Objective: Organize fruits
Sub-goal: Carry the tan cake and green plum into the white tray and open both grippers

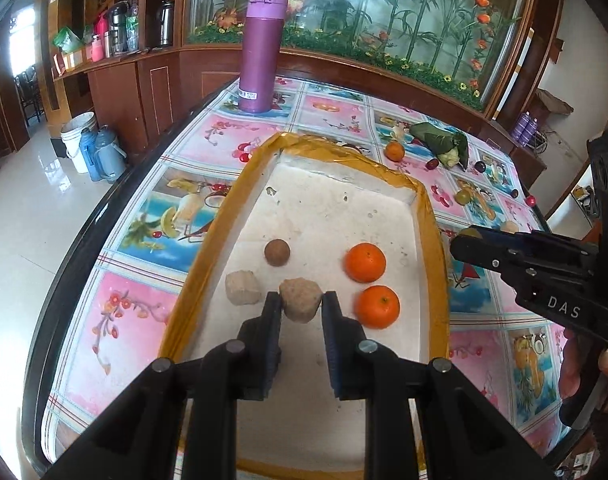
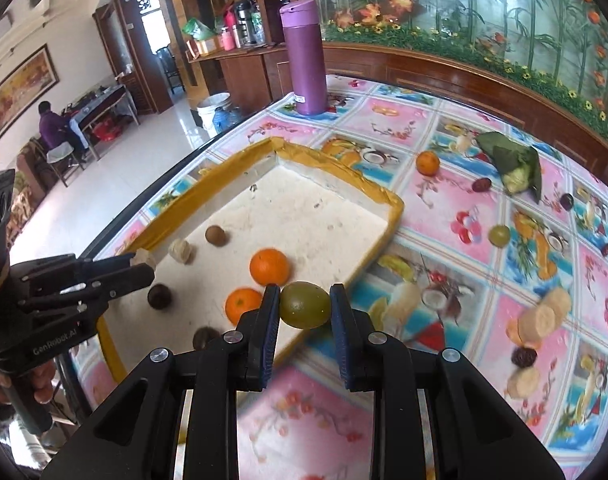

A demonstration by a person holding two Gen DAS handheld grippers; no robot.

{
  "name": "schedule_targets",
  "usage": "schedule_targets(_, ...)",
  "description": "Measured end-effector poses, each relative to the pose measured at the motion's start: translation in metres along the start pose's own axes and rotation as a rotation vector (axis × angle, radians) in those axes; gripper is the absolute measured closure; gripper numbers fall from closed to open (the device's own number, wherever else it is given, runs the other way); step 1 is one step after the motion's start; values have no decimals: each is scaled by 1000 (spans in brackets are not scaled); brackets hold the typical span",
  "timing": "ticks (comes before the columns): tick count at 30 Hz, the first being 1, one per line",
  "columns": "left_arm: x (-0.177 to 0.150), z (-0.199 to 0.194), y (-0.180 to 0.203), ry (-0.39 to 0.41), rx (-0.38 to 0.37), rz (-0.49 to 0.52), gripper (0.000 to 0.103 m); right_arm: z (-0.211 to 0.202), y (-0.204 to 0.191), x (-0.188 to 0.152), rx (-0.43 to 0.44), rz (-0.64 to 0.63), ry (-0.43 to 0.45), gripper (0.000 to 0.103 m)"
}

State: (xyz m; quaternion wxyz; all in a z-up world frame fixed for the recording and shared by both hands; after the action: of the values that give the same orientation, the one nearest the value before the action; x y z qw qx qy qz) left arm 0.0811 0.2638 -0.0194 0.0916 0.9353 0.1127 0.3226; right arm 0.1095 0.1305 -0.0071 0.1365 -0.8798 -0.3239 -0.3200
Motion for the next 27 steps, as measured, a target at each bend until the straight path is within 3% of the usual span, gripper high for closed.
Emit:
schedule_targets(11,33,38,13,-41,2,54,80,62,21,23,-26,20,-43,79)
schedule_targets(27,52,103,10,-151,44,56,80,92,23,23,-22,-19,-89,79)
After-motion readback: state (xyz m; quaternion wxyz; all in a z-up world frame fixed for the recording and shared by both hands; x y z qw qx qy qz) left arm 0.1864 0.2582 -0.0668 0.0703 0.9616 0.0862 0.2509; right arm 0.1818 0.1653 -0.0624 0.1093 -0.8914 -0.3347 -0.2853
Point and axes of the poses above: each gripper's, at about its wrist camera, not at the fingertips, and z roughly the way its jaws point, y to its right, x to its top, the point moved 10 cm from there along z, roughly the way its jaws point, and after that the axes turned 7 degrees about -z, right-handed, at the moved point
